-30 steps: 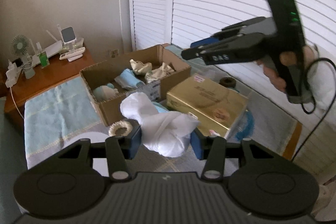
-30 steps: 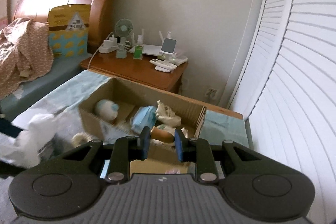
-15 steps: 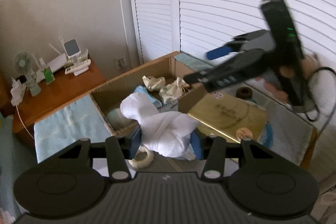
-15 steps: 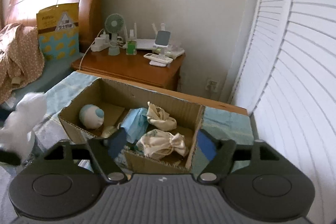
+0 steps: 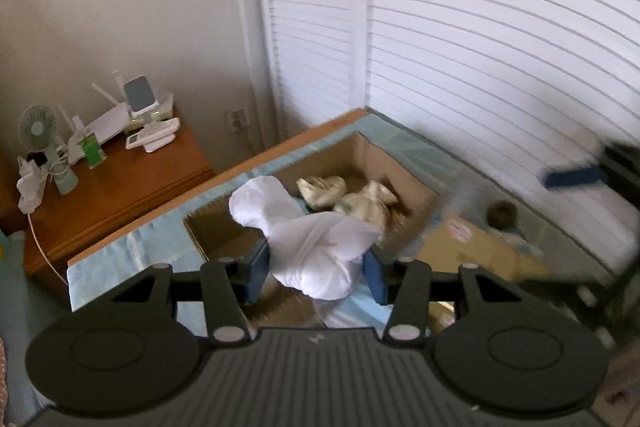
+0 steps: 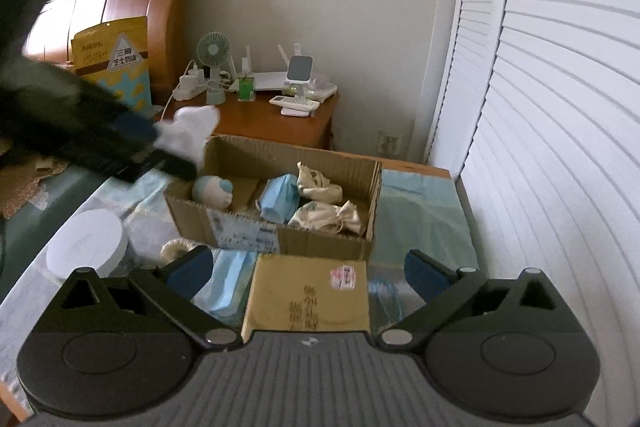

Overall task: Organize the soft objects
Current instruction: 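Drop the white cloth into the box with the left tool while the right tool drops the orange item, then move the right tool to the blue-patterned drawstring pouch and close on it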

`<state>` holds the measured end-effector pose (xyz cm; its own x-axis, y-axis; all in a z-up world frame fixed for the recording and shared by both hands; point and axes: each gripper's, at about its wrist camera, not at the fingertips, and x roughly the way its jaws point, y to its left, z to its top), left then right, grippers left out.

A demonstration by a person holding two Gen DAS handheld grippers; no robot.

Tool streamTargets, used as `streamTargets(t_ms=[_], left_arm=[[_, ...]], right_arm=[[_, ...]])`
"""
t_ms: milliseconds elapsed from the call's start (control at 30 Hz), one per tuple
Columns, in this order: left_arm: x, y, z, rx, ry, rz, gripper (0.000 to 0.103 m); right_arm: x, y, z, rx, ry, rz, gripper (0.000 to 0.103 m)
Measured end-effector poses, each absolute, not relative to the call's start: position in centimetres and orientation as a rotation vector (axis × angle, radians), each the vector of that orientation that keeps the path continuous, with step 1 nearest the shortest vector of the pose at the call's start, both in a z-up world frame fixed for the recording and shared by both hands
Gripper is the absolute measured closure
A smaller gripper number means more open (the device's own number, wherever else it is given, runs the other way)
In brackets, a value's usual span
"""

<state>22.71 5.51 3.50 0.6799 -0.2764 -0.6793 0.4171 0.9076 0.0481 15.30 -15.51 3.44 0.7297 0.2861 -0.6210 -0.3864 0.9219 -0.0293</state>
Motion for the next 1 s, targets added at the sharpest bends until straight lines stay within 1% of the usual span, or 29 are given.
streamTargets(t_ms=[367,467,500,533,567,600,767,900,1000], left_arm=[[29.6,4.8,2.6,0.142,0.781,-0.342,0.054],[30.7,4.4,1.6,0.145,0.808,-0.343,0.052],[30.9,4.3,1.3,0.149,0.813,-0.345,0.041],[31.2,4.4,1.0,0.152,0.818,-0.344,0.023],[31.3,4.5,0.8,0.146,0.817,-0.328,0.017],[31.4,4.6,0.7,0.136,0.812,-0.309,0.015],[30.6,4.8,1.1,0.158,0.813,-0.298,0.014],[29.1,4.6,2.0,0.183,0.795,-0.298,0.007],[27.7,4.6,2.7,0.187,0.783,-0.301,0.006]], right_arm=[[13.8,-17.1,4.7,-0.146,0.628,0.336,0.000],[13.8,-17.5,4.5,-0.141,0.632,0.325,0.000],[13.8,-17.7,4.5,-0.138,0.634,0.318,0.000],[13.9,-17.8,4.4,-0.136,0.636,0.315,0.000],[13.9,-18.0,4.3,-0.130,0.639,0.314,0.000],[13.9,-18.1,4.2,-0.125,0.642,0.313,0.000],[13.9,-18.5,3.9,-0.124,0.648,0.307,0.000],[13.8,-18.7,3.8,-0.115,0.656,0.309,0.000],[13.4,-18.8,3.7,-0.113,0.658,0.309,0.000]])
